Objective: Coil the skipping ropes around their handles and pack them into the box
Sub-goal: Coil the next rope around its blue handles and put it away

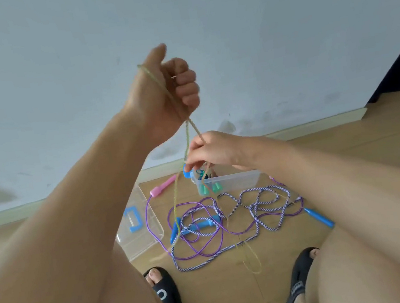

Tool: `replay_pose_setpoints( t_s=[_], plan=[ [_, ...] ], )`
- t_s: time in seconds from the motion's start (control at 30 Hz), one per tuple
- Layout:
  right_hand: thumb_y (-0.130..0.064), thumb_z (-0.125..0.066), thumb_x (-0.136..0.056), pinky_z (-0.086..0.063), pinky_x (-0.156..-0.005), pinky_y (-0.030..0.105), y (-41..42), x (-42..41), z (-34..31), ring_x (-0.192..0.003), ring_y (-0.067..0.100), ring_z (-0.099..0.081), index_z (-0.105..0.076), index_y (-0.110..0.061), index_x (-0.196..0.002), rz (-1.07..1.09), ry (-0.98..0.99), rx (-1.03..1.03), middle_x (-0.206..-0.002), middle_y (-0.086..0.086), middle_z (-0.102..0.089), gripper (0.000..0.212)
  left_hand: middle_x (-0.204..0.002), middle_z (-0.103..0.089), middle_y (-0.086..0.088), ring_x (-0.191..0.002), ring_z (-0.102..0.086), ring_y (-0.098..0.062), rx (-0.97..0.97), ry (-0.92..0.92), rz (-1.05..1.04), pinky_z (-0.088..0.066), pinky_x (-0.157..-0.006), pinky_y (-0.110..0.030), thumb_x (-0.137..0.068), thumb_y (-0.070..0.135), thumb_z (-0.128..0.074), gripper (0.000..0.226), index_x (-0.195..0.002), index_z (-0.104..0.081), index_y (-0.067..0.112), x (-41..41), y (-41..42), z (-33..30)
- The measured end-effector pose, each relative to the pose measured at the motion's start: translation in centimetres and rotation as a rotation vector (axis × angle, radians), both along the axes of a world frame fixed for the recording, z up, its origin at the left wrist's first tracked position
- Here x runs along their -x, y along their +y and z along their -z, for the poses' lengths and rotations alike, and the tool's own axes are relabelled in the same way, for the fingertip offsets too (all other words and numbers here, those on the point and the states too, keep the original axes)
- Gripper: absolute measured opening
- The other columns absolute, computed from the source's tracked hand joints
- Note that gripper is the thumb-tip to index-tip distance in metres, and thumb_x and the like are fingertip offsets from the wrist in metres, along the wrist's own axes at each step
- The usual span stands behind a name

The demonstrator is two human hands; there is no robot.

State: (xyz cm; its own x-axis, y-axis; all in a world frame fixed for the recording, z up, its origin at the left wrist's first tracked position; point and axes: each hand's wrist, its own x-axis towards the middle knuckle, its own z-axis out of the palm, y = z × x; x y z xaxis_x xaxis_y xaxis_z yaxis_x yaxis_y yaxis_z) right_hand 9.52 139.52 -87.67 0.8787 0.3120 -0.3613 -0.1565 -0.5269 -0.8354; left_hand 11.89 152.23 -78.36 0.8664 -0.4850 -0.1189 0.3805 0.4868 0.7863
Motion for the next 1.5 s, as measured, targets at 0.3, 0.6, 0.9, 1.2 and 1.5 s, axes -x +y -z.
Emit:
replay_pose_setpoints(
  t_s=[0.3,0.6,0.9,1.2,1.5],
  plan=[
    [-0.022,-0.055,-0.099,-0.034,-0.048,0.018,3.4,1.1,-1.1,-0.047,0.003,-0.056,-0.066,-0.007,-0.101,-0.122,0.046,-0.186,-0.074,-0.009,-0.073,0.019,-0.055,-0.036,0.003,-0.032,-0.027,-0.007,0.072,0.234,-0.054,-0.022,-0.029,-0.017,-0.103,0.047,-0.029,0.052,-0.063,-0.038,0.015,-0.8,-0.7,2.0],
    [-0.011,-0.036,-0.096,-0.04,-0.056,0.023,-4.1,-2.9,1.1,-0.08,0.023,-0.069,-0.06,-0.004,-0.092,0.098,-0.146,0.518,-0.085,0.009,-0.075,0.025,-0.058,-0.037,0.002,-0.031,-0.028,-0.008,-0.119,0.271,-0.418,-0.018,-0.033,-0.016,-0.106,0.036,-0.025,0.046,-0.065,-0.038,0.018,-4.7,5.5,4.9],
    [-0.019,-0.039,-0.097,-0.025,-0.05,0.03,-3.4,-2.9,-2.1,-0.058,0.019,-0.035,-0.034,-0.016,-0.062,0.379,-0.476,0.359,-0.074,0.002,-0.037,0.036,-0.116,-0.071,-0.001,-0.109,-0.066,-0.013,-1.463,-0.093,0.737,-0.05,-0.1,-0.034,-0.078,0.011,-0.079,0.061,-0.13,-0.052,0.028,-3.0,6.6,8.3],
    [-0.029,-0.045,-0.096,-0.049,-0.067,0.036,-2.3,-1.5,-2.2,-0.072,0.021,-0.061,-0.045,-0.025,-0.077,0.147,-0.445,0.393,-0.078,-0.007,-0.055,0.02,-0.132,-0.062,0.001,-0.127,-0.054,-0.012,-0.875,-0.233,0.565,-0.04,-0.106,-0.03,-0.069,0.009,-0.07,0.074,-0.136,-0.046,0.026,-2.1,3.5,5.2],
    [-0.036,-0.065,-0.089,-0.043,-0.062,0.027,-2.3,-1.6,-1.9,-0.074,0.012,-0.058,-0.056,-0.025,-0.082,0.101,-0.516,0.242,-0.08,-0.01,-0.061,0.015,-0.071,-0.059,-0.007,-0.071,-0.066,-0.023,-0.917,-0.191,0.408,-0.054,-0.076,-0.03,-0.093,0.003,-0.051,0.009,-0.086,-0.054,0.009,-2.1,3.0,5.3]
  ],
)
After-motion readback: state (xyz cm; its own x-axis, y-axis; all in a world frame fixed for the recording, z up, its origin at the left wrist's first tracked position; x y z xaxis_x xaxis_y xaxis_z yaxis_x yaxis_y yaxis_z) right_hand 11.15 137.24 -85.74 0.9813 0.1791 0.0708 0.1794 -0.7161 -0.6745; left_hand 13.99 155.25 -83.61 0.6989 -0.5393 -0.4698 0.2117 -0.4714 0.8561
